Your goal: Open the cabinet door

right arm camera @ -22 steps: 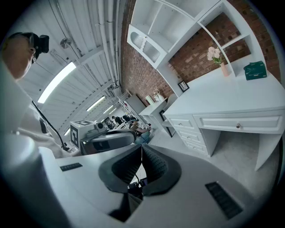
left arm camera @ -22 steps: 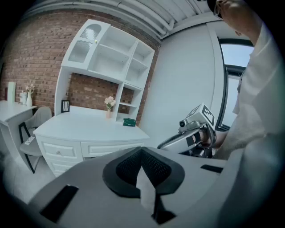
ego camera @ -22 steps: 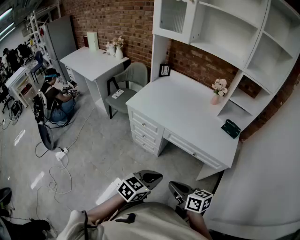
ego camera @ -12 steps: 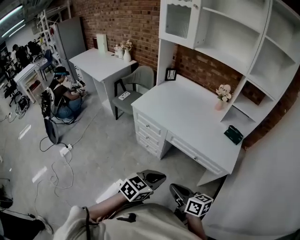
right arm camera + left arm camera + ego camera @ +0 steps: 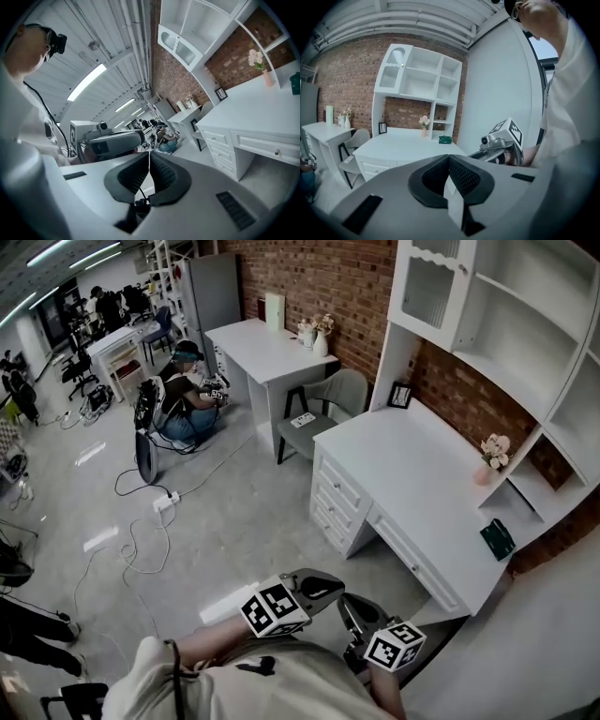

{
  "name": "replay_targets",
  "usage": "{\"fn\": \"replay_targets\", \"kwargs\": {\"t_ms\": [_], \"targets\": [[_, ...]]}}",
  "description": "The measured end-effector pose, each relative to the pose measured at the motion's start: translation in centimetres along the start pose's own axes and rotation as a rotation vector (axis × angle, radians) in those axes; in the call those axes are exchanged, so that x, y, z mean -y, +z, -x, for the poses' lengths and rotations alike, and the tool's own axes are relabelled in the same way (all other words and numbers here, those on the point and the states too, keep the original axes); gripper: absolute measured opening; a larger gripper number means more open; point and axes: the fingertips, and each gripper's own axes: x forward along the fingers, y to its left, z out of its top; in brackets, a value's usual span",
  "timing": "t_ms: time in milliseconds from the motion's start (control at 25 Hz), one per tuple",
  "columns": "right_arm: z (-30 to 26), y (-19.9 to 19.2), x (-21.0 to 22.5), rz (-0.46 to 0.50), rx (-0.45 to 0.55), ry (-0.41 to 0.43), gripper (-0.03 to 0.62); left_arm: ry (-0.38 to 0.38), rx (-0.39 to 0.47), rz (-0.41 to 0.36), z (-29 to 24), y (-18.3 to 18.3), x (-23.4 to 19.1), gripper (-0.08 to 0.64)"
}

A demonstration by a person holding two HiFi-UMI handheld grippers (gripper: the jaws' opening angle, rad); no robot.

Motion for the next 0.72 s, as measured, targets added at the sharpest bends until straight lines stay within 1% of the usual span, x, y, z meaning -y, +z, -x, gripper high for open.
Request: {"fn": "replay_targets", "kwargs": {"t_ms": [80,160,280,360,560,640,720], "targets": [[-0.8,0.2,-0.7,0.017,-0.006,0.038,0.029,0.016,-0.008,-0.024,0.5,0.1,-0.3,0.017],[-1.3,0.5,-1.3,0.023,-0.01,0.058,0.029,0.031,0.0,-0.021,0.8,0.7,-1.0,0.017],[-1.5,0.9,-0.7,0.027,-0.015,0.049,0.029,0.05,0.021,-0.012,0.8,1.5,-2.6,0.017],[-1.7,1.1,0.1,0.034,-0.012,0.045,0.029,0.063,0.03,-0.014,0.6,1.4,-3.9,0.017],[-4.0,2.7,2.9,0.047,0.009,0.003,0.029,0.053,0.052,-0.037,-0.1,1.8,-8.1,0.017],[-5.7,3.7,4.0,0.029,0.001,-0.024,0.029,0.054,0.063,-0.042,-0.1,2.3,-10.5,0.017],[-6.9,4.4,5.0,-0.002,-0.019,-0.068,0.029,0.044,0.067,-0.027,-0.2,2.8,-12.6,0.017]]}}
